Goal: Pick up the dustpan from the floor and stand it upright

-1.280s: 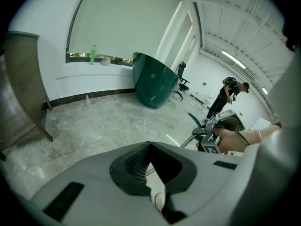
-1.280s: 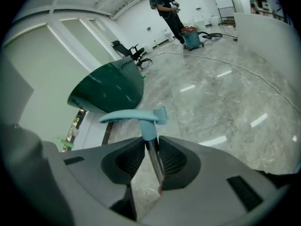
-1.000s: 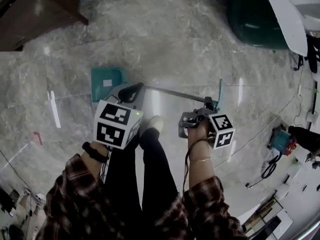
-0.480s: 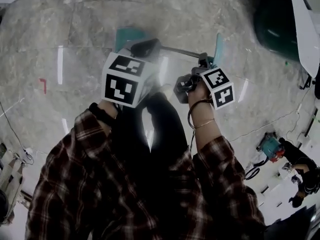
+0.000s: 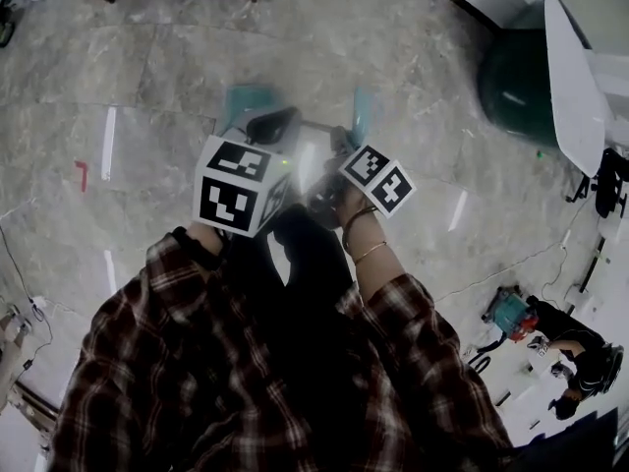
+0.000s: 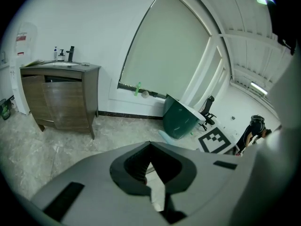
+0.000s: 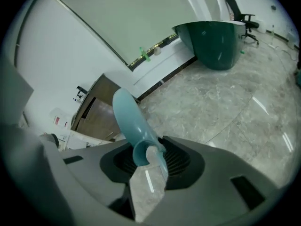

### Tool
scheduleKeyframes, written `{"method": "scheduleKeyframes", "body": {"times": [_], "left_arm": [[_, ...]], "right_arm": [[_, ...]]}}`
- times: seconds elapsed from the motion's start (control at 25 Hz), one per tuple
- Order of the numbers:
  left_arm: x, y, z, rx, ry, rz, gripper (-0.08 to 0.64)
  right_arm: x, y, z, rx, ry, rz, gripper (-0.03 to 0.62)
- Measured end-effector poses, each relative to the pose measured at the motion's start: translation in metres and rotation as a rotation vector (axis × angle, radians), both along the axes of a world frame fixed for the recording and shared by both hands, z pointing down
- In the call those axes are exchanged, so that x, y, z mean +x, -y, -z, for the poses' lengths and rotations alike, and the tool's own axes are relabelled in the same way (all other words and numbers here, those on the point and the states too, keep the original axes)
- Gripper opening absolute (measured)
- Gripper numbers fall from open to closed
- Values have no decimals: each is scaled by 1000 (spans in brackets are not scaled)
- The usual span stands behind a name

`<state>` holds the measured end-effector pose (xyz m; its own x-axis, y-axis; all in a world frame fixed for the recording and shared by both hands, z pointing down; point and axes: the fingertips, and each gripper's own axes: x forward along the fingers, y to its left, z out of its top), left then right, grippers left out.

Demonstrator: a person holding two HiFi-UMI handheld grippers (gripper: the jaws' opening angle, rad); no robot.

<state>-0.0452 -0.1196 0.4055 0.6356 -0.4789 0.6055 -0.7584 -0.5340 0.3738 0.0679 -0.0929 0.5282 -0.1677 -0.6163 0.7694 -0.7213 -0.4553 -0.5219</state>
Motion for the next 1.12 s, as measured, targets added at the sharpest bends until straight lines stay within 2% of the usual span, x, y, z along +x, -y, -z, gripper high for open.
{"method": "scheduleKeyframes", "body": {"times": [0.16, 0.32, 0.64, 0.88, 1.12], "left_arm": [[6, -9, 16, -5, 8, -10, 1], [6, -11, 35, 16, 13, -5, 1], [-17, -22, 45, 9, 16, 39, 0], [-24, -34, 51, 26, 4, 41, 0], [-26, -49, 60, 45, -6, 39, 0]], "right_arm": [[-22, -14, 4, -58, 16, 84, 121], [-40, -18, 9, -77, -1, 157, 123], [-53, -25, 13, -101, -7, 149, 124], [-59, -34, 21, -77, 18, 146, 141], [-67, -53, 20, -101, 61, 133, 141]]}}
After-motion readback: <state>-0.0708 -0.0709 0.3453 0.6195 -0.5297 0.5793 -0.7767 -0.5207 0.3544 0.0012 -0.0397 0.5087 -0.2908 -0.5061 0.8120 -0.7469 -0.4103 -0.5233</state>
